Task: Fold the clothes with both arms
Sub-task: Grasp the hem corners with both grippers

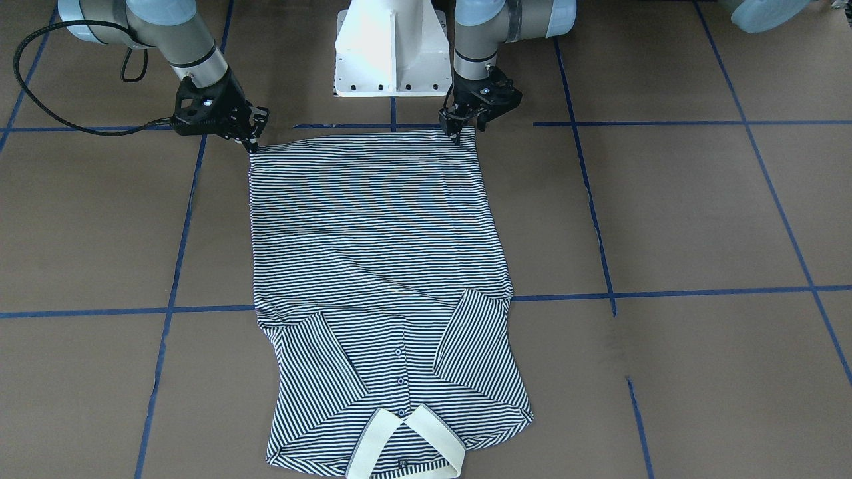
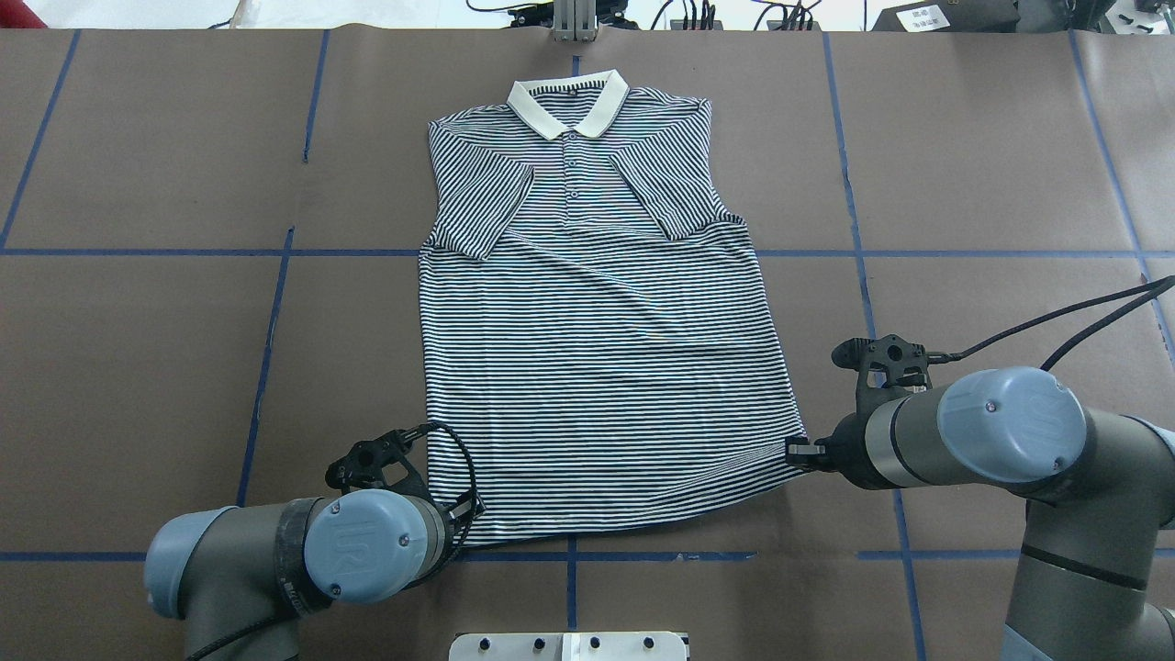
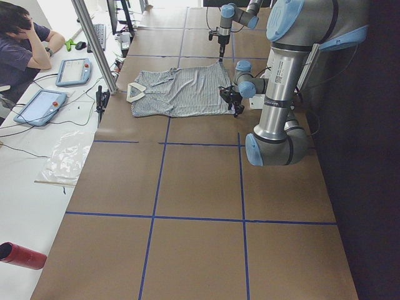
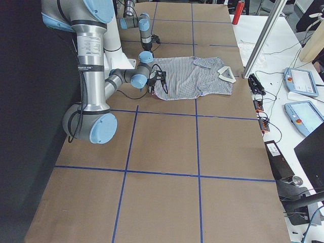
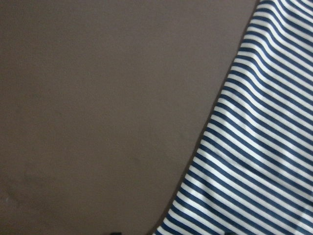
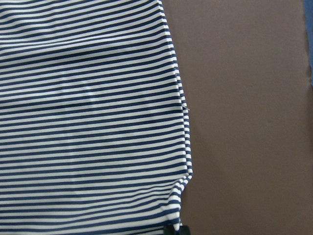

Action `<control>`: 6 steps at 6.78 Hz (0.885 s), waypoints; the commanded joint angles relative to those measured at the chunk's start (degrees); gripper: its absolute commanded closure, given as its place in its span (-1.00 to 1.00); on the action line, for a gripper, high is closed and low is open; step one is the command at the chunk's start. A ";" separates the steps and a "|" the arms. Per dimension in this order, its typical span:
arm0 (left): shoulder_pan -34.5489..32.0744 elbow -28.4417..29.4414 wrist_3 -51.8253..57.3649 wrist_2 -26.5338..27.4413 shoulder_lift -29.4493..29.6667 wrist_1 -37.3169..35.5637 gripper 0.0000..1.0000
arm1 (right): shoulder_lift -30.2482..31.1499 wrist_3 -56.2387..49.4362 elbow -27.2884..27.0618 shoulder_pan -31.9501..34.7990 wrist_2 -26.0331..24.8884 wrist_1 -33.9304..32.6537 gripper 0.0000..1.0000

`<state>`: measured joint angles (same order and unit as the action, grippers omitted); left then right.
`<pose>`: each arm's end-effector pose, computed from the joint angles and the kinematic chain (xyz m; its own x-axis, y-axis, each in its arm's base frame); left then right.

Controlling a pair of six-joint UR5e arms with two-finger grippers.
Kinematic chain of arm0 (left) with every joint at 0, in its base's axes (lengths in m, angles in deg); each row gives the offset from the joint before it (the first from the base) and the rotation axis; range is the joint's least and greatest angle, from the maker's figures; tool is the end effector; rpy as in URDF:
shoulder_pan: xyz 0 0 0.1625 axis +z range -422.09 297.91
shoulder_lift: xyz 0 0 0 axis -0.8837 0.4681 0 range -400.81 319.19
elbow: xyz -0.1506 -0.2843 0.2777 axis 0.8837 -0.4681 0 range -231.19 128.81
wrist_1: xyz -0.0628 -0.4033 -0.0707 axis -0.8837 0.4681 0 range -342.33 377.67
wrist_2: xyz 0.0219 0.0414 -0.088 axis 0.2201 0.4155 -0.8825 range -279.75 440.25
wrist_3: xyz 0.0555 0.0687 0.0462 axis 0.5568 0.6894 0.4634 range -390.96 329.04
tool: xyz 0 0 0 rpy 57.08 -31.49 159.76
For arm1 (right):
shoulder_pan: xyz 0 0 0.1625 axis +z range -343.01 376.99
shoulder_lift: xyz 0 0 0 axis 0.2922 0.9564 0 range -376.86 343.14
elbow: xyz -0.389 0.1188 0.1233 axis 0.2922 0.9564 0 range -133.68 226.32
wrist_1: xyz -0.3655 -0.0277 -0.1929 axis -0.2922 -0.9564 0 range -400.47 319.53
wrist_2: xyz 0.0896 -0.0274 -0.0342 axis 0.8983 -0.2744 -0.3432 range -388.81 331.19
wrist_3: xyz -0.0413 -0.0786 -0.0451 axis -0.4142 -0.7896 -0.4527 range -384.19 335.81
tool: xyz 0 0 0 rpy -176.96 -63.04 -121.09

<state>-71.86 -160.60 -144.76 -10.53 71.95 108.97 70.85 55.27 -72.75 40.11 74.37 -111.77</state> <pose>0.5649 -0.2311 0.2949 0.5896 -0.5109 -0.6256 0.4353 0.8534 -0.2867 -0.4073 -0.2942 0.3689 0.6210 0.0713 0.7805 -0.1096 0.9940 -0.0036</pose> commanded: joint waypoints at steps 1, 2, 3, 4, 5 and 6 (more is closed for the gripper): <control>0.01 -1.41 -0.11 -0.01 0.01 -0.07 -0.26 | 0.17 0.00 -0.37 0.17 0.09 -0.07 1.00; -0.07 -1.42 -0.11 -0.01 0.01 0.02 -0.24 | 0.18 0.00 -0.28 0.17 0.00 -0.07 1.00; -0.07 -1.33 -0.11 -0.01 0.01 0.02 -0.21 | 0.18 0.09 -0.28 0.17 0.00 -0.07 1.00; -0.07 -1.33 -0.03 -0.01 0.01 0.02 -0.20 | 0.18 0.00 -0.28 0.17 0.00 -0.07 1.00; -0.07 -1.33 0.06 -0.01 -0.08 0.02 -0.21 | 0.18 0.00 -0.19 0.17 0.00 -0.07 1.00; -0.07 -1.25 0.15 0.08 -0.08 -0.07 -0.21 | 0.18 0.00 -0.19 0.09 0.00 -0.07 1.00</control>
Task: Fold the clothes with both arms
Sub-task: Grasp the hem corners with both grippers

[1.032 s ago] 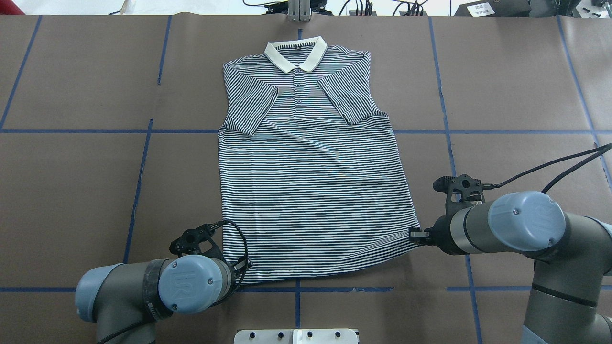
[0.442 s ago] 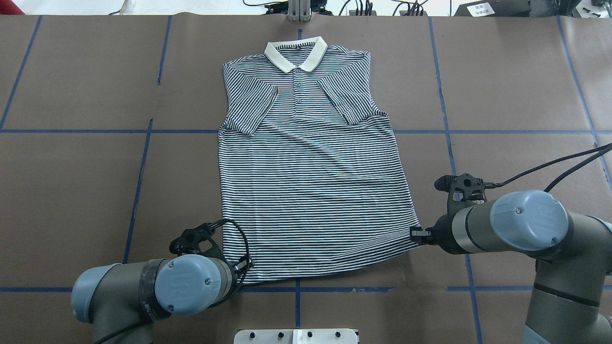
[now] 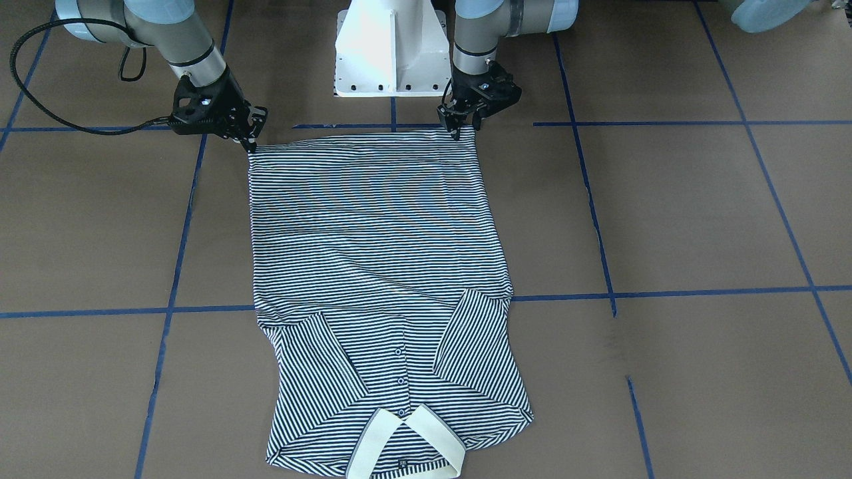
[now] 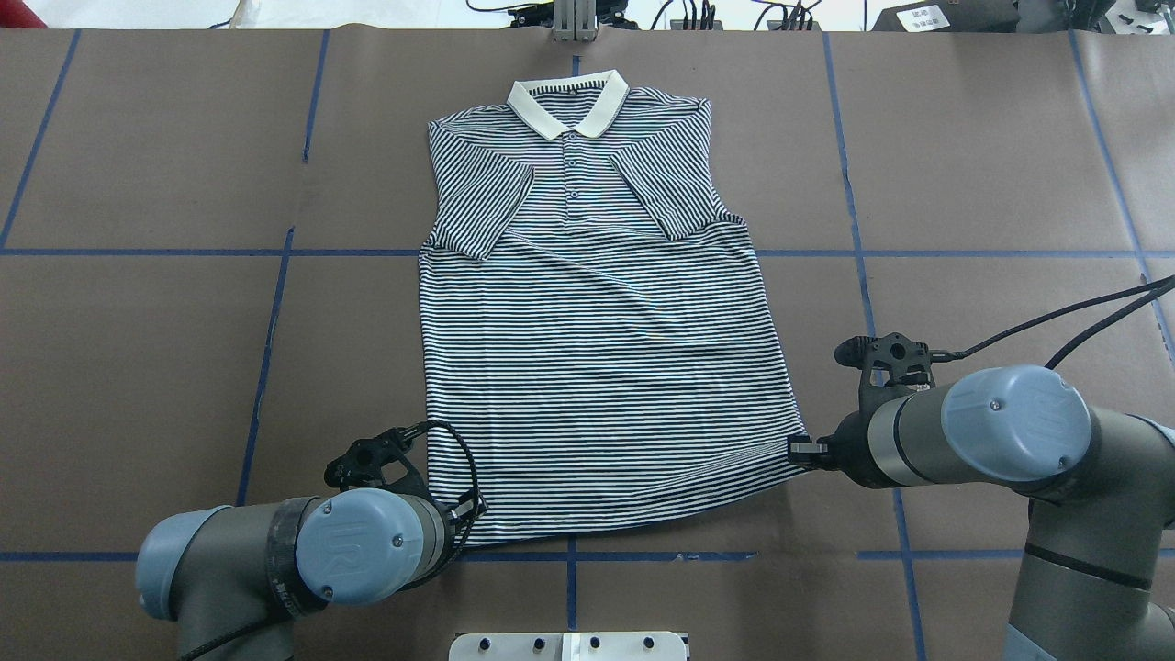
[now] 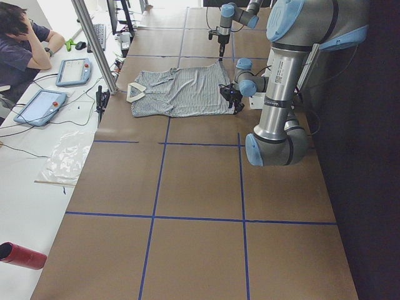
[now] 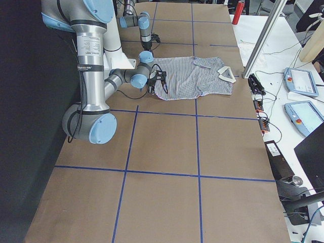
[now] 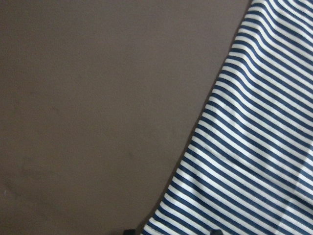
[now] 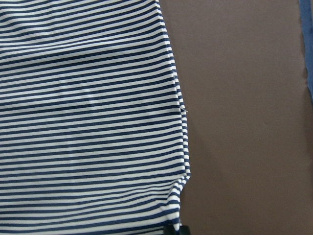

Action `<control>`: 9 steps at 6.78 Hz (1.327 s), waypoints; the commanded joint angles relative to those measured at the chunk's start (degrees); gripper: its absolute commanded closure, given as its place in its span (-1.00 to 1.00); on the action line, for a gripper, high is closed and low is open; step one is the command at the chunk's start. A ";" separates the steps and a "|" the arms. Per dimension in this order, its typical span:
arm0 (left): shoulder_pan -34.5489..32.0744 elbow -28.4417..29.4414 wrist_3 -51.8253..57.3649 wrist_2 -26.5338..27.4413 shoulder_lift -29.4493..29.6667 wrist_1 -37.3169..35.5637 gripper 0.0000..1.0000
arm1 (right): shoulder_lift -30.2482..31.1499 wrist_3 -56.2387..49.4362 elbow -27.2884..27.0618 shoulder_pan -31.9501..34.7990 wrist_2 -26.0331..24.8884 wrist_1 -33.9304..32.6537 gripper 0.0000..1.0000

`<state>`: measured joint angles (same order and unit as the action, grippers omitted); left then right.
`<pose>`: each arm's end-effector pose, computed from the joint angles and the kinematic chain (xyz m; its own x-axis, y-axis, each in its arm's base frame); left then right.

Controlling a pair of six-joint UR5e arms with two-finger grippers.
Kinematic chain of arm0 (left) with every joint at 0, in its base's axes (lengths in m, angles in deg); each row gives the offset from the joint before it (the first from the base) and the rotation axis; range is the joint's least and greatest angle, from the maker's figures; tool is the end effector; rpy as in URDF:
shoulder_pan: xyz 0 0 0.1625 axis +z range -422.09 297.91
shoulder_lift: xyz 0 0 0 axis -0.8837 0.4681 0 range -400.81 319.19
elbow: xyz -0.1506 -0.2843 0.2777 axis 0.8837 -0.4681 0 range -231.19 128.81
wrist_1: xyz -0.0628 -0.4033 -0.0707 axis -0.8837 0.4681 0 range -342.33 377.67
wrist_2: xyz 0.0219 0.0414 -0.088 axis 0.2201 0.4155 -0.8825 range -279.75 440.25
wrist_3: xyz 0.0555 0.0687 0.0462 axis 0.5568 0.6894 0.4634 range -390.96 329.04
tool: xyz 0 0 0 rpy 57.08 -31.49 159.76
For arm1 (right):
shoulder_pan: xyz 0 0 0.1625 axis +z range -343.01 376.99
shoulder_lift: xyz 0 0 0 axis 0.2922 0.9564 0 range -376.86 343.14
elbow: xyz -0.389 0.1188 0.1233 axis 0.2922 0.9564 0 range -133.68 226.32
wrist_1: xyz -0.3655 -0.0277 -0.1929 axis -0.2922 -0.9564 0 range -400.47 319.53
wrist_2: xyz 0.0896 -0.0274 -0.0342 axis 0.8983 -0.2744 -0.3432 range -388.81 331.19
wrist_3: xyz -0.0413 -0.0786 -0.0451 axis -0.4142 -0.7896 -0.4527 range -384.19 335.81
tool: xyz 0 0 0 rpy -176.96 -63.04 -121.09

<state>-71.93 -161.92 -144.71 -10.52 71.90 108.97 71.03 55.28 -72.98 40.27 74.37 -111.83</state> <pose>0.5585 -0.2308 0.2855 0.5755 -0.5085 -0.6405 0.4297 0.8544 -0.2922 -0.4051 -0.2947 0.3686 0.6209 0.0733 0.7804 -0.1125 0.9936 -0.0038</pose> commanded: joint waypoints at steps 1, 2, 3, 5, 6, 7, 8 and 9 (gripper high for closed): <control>0.00 0.08 0.10 0.07 -0.03 -0.07 -0.21 | 0.00 -0.01 0.03 -0.07 0.00 0.00 1.00; 0.00 0.08 0.10 0.07 -0.12 -0.16 -0.21 | 0.00 -0.01 0.03 -0.07 0.00 0.00 1.00; 0.00 0.25 0.10 0.07 -0.20 -0.16 -0.21 | 0.00 -0.01 0.03 -0.07 0.09 0.00 1.00; 0.00 0.34 0.01 0.07 -0.20 -0.16 -0.21 | -0.09 -0.01 0.03 -0.07 0.09 0.00 1.00; 0.08 0.43 -0.07 0.07 -0.29 -0.16 -0.20 | -0.09 -0.01 0.03 -0.07 0.09 0.00 1.00; 0.08 0.43 -0.07 0.07 -0.29 -0.16 -0.17 | -0.09 -0.01 0.03 0.01 0.09 0.00 1.00; 0.08 0.51 -0.16 -0.02 -0.29 -0.16 0.09 | -0.09 -0.01 0.03 0.01 0.09 0.00 1.00; 0.08 0.43 -0.16 -0.02 -0.20 -0.16 0.54 | -0.17 -0.01 -0.05 0.01 0.17 0.00 1.00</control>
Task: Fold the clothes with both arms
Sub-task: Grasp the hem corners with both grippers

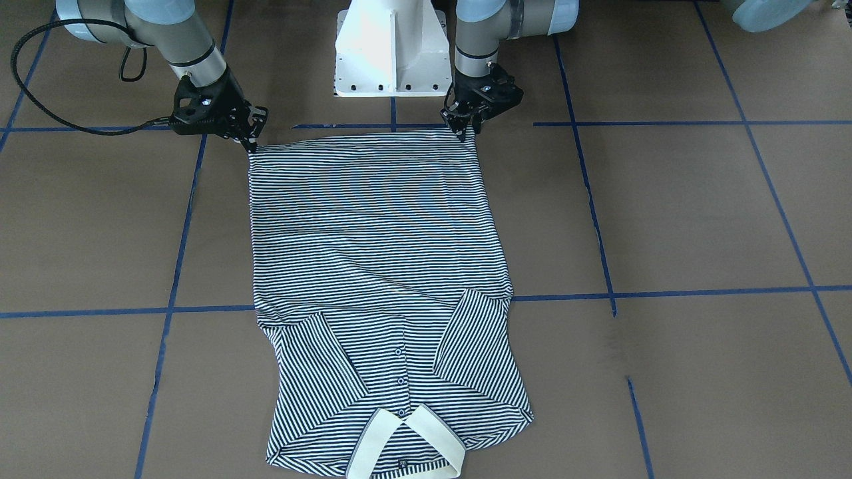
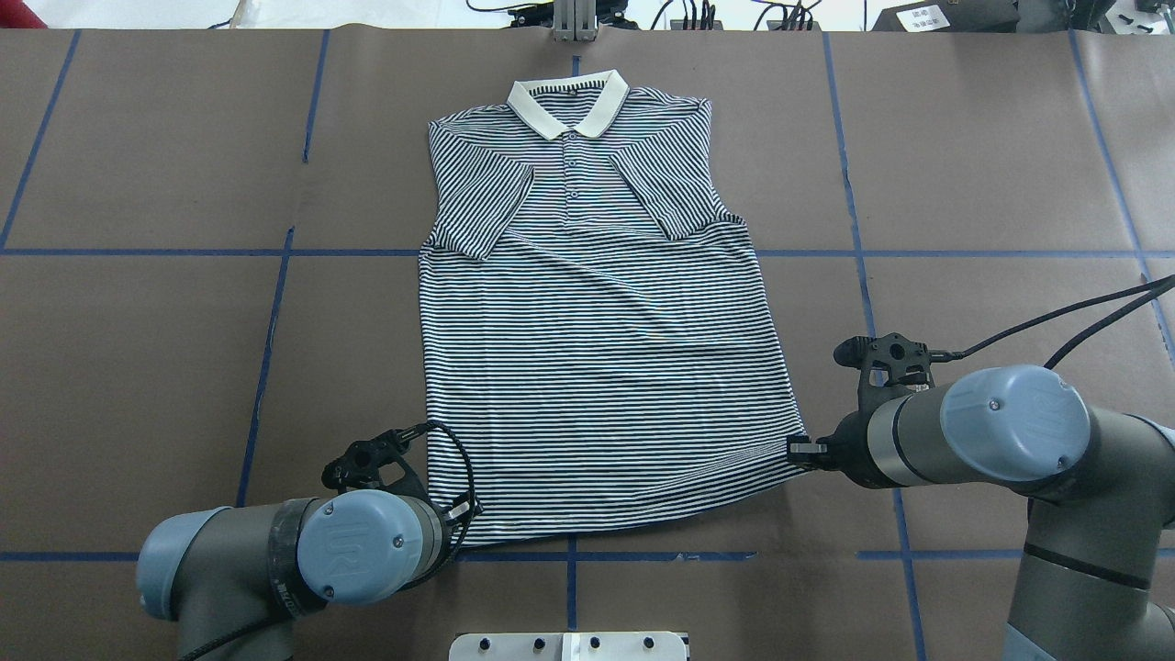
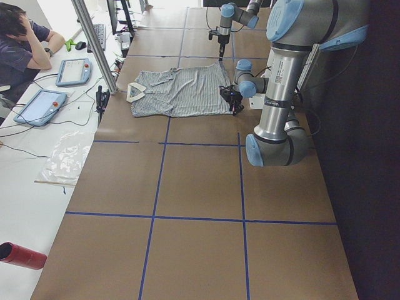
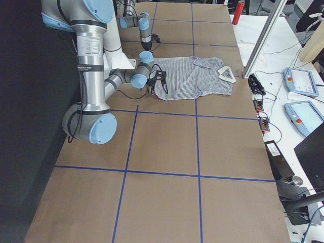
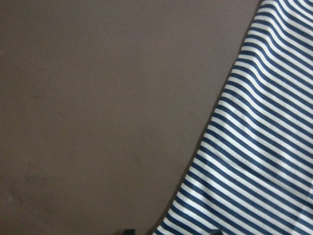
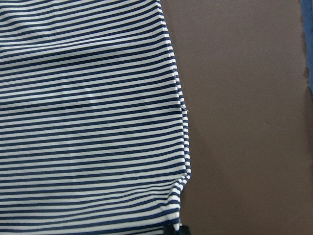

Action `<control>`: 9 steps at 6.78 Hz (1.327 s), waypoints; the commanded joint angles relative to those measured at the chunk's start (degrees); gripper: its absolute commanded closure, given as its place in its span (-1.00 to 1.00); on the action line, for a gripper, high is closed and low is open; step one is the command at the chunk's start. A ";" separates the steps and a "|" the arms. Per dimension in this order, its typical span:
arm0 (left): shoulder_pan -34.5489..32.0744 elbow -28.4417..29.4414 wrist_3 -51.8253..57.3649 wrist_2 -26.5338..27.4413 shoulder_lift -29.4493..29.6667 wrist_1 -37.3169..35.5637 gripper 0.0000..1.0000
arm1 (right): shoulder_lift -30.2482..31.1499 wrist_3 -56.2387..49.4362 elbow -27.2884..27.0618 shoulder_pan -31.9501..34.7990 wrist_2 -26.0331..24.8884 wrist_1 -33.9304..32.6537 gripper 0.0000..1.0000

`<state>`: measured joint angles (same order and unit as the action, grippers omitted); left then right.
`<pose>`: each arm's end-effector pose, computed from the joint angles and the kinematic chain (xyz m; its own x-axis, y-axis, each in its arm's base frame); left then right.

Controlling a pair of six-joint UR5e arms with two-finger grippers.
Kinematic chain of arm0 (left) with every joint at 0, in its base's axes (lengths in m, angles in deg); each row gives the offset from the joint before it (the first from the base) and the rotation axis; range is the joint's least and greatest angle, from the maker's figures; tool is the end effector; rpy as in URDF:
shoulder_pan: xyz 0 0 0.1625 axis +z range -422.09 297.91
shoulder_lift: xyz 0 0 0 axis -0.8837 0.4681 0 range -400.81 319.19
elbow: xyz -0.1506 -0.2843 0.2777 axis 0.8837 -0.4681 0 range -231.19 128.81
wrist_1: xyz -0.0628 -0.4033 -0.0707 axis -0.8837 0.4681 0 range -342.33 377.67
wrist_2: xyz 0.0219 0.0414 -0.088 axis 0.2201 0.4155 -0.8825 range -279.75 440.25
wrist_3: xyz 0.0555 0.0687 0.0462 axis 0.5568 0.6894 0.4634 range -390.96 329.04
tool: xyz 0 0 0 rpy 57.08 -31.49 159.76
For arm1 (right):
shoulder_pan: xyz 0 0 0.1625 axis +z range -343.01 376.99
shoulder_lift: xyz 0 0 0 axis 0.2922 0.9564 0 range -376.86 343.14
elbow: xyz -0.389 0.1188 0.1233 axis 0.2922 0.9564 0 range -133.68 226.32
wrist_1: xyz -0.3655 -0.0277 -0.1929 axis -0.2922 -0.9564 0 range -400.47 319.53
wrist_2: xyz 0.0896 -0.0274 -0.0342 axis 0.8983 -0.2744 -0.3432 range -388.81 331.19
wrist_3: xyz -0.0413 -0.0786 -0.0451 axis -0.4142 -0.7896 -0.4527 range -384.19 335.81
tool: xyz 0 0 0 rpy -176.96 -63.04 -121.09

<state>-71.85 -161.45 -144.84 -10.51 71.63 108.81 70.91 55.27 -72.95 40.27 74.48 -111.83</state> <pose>0.5604 -0.2303 0.2922 0.5850 -0.5113 -0.6296 0.4344 0.8531 -0.2891 -0.4057 -0.2948 0.3678 0.6196 0.0726 0.7816 -0.1109 0.9938 -0.0044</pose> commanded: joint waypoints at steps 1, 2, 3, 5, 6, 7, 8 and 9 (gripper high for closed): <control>0.01 -0.12 0.14 -0.12 0.15 0.00 1.00 | 0.03 0.00 -0.08 0.19 0.07 0.00 1.00; 0.01 -0.56 0.49 -0.46 0.24 0.00 1.00 | 0.11 0.00 -0.08 0.45 0.15 0.00 1.00; -0.08 -2.22 0.58 -0.55 0.16 0.00 1.00 | 0.11 0.00 -0.17 1.06 1.02 0.00 1.00; -0.43 -8.70 1.11 -0.47 -1.94 -0.88 1.00 | 0.55 0.00 -1.47 2.64 5.67 -0.09 1.00; -0.52 -13.17 3.38 -0.55 -4.74 -2.10 1.00 | 4.73 0.09 -5.14 2.65 6.56 0.00 1.00; -0.52 -17.66 5.57 -1.08 -6.42 -4.63 1.00 | 5.55 0.70 -7.44 2.22 6.92 -0.09 1.00; -0.34 -22.14 7.86 -3.43 -7.83 -6.66 1.00 | 5.65 0.79 -8.60 0.30 8.75 0.00 1.00; 0.79 -24.62 9.53 -4.15 -8.80 -7.81 1.00 | 7.22 0.88 -10.61 -0.07 13.64 0.00 1.00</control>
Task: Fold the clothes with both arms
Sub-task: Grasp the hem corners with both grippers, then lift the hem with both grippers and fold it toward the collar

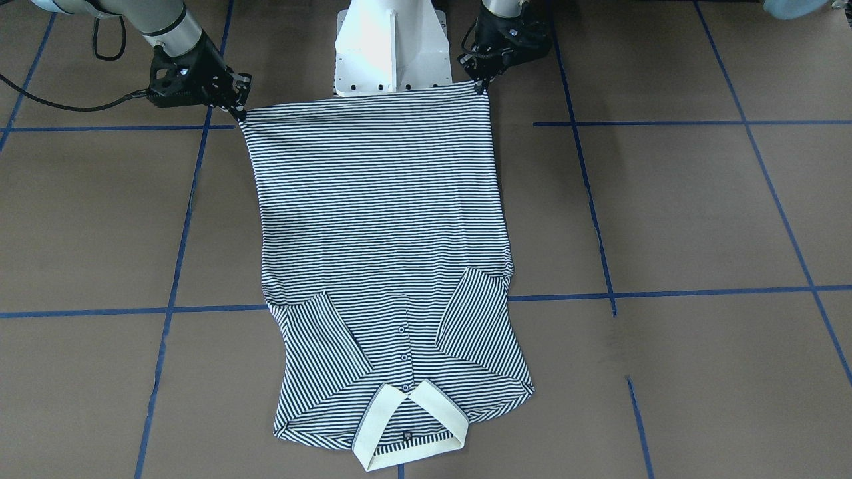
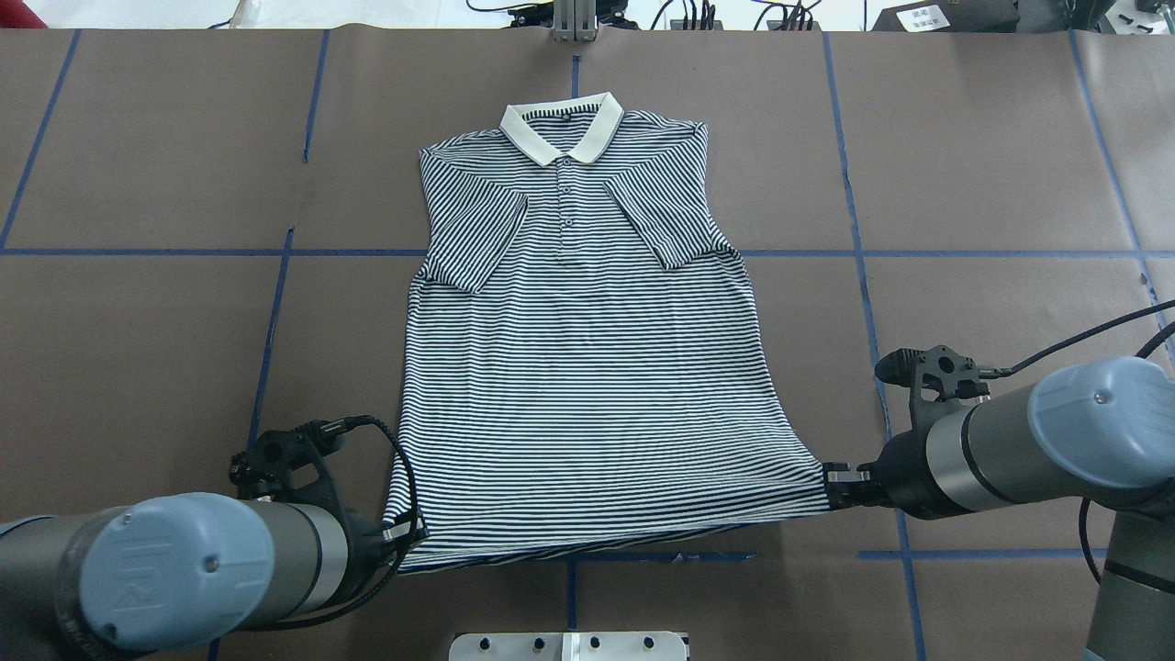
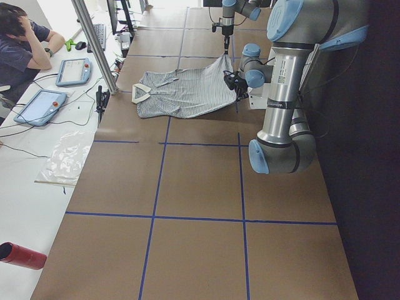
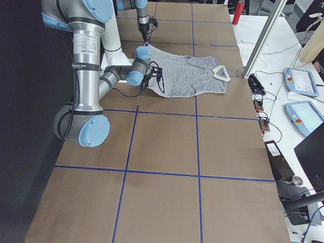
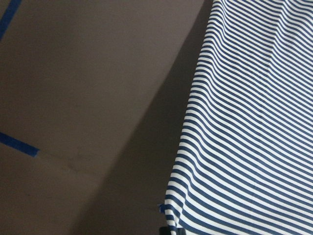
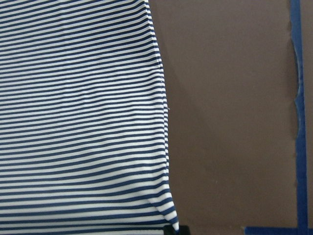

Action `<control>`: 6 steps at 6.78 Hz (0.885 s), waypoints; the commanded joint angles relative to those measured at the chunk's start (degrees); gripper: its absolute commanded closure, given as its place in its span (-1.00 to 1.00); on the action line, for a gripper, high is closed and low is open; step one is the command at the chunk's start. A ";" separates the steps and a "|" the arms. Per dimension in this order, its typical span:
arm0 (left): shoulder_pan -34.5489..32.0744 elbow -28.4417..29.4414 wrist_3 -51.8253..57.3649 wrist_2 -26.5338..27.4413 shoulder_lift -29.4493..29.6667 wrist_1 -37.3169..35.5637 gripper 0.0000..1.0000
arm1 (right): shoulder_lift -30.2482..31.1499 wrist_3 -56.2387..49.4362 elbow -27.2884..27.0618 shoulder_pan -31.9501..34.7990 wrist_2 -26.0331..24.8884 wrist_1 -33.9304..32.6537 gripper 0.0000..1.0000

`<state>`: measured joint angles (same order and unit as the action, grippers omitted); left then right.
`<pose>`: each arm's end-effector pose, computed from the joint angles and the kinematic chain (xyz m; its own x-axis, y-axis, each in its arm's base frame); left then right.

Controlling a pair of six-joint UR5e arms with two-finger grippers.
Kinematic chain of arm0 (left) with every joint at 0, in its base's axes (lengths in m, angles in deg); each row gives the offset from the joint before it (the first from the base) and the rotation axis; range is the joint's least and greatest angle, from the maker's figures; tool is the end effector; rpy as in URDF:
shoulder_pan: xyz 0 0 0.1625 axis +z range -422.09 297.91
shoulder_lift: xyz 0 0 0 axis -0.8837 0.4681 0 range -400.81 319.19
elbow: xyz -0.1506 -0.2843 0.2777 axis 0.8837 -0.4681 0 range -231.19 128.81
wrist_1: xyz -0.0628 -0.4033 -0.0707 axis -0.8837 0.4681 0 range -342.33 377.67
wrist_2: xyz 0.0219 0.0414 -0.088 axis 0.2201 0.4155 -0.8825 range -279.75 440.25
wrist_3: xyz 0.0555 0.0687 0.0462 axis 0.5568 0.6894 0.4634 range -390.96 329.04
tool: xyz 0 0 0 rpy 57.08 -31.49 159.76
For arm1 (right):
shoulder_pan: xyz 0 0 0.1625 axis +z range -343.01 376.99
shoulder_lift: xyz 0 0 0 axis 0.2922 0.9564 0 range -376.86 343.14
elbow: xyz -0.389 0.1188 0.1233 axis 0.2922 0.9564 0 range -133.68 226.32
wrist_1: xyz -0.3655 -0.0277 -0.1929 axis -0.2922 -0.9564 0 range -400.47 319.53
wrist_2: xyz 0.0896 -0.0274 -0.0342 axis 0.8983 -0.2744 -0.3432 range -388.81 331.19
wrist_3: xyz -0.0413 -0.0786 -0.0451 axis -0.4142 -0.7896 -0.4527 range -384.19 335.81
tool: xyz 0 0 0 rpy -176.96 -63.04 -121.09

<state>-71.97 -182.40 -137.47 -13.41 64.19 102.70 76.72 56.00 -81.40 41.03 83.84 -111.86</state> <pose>0.4393 -0.2053 0.2316 0.5566 -0.3847 -0.7364 0.2923 0.9203 -0.2599 -0.3554 -0.2625 0.3428 0.5611 0.0780 0.8241 -0.0003 0.9956 -0.0940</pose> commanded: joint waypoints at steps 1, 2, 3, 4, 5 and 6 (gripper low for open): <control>2.66 -3.79 2.18 -2.56 -1.46 -1.97 1.00 | 3.42 0.15 -5.23 -1.36 9.11 0.11 1.00; 3.20 -3.88 2.18 -3.35 -1.55 -2.06 1.00 | 3.18 0.58 -7.09 -1.89 12.03 0.20 1.00; 3.29 -3.79 2.27 -3.97 -1.29 -1.97 1.00 | 2.66 0.94 -6.93 -2.33 12.06 0.29 1.00; 3.20 -4.22 2.35 -4.06 -1.12 -1.97 1.00 | 1.35 0.85 -6.06 -2.34 11.98 0.29 1.00; 1.81 -3.88 3.40 -4.07 -0.77 -1.88 1.00 | -1.45 -0.71 -3.61 1.67 10.67 0.37 1.00; -2.82 -3.27 8.11 -4.07 -0.33 -1.79 1.00 | -5.22 -6.47 -0.80 7.54 10.57 0.37 1.00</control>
<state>-70.96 -186.18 -133.16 -17.44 63.42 100.81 75.26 54.27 -85.08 43.03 94.84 -111.51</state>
